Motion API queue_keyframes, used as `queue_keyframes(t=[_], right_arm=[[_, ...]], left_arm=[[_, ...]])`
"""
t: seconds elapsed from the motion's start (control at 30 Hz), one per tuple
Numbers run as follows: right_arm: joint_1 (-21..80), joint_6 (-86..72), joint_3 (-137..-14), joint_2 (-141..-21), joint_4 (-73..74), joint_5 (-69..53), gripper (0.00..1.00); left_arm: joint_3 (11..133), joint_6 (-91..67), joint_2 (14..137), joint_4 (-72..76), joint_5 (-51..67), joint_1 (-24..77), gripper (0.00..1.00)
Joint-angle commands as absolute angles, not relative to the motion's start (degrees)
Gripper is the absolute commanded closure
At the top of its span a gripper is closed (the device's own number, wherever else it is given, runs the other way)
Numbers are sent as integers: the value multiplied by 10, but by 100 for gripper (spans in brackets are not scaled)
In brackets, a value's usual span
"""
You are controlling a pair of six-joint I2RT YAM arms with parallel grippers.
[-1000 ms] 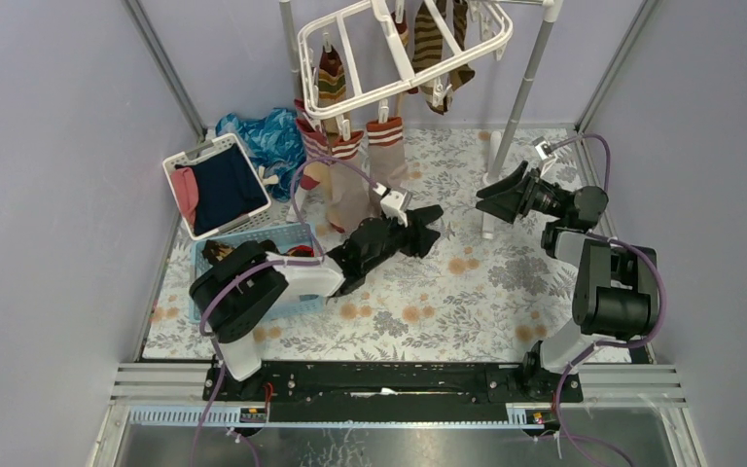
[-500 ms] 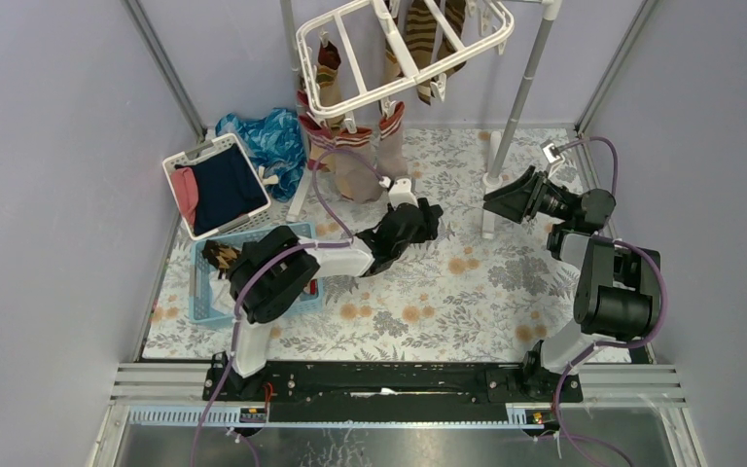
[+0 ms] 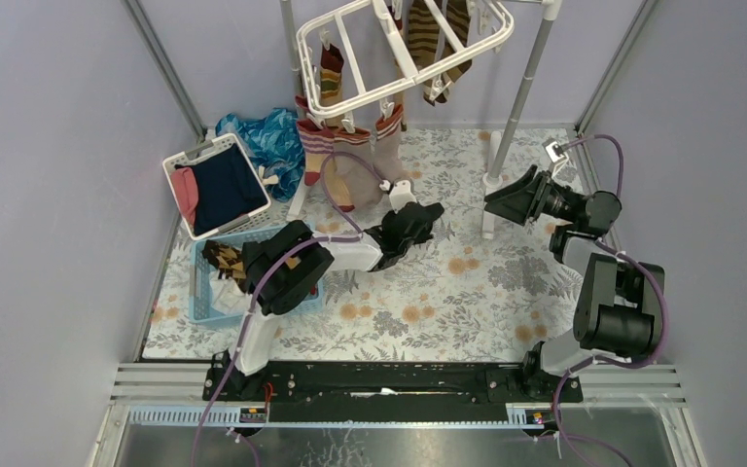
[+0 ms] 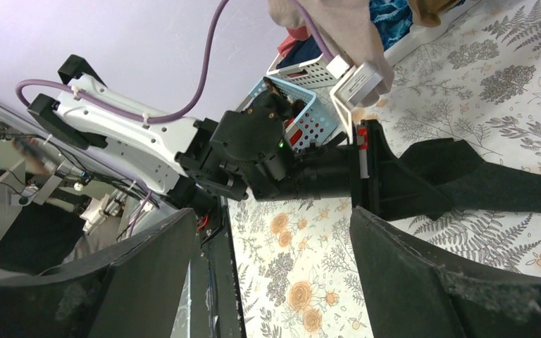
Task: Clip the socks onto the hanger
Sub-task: Pick up the sock at the center of the board.
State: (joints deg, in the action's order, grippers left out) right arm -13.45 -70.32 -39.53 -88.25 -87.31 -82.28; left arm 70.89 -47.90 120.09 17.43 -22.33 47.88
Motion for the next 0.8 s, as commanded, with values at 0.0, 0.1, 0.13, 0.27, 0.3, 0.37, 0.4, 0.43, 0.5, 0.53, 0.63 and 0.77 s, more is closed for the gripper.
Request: queue_keyframes(t=[0.0,0.1,0.13,0.27,0.3,0.37,0.4,0.43,0.5,0.53,0.63,0.77], right_arm=[[-136,-714,-394,-848,-972,-858,12],[-136,-721,-403,-833,-971,-888,0],[-136,-721,-407,-826,-971,-899,0],[-142,-729,-443,-816,-971,-942,0],[-145,-731,-456,-816,-971,-942,0],[-147,-744,-489,-819,-969,-937,0],[-147,-759,-509,-821,-969,-927,0],[-147,-783,-529,-821,-970,-907,0],[-146,-837,-580,-817,-975,-848,0],[-147,-867,-600,-815,-975,-814,0],[-147,-953,-651,-811,-978,-697,0],[-131,-1081,-704,-853,-986,-608,0]], left_arm=[[703,-437,1198,244,-197,468,98],[642,-370,1154,304,-133,472,100],[621,-348,1135,316,-106,475,100],[535,-231,1019,325,0,503,100],[512,-196,989,326,32,511,100],[484,-136,929,294,69,527,100],[475,-99,903,268,90,534,100],[469,-72,876,243,90,544,100],[459,-17,827,192,93,562,100],[455,7,805,172,87,570,100],[426,63,744,144,79,581,100],[381,132,662,162,86,584,100]])
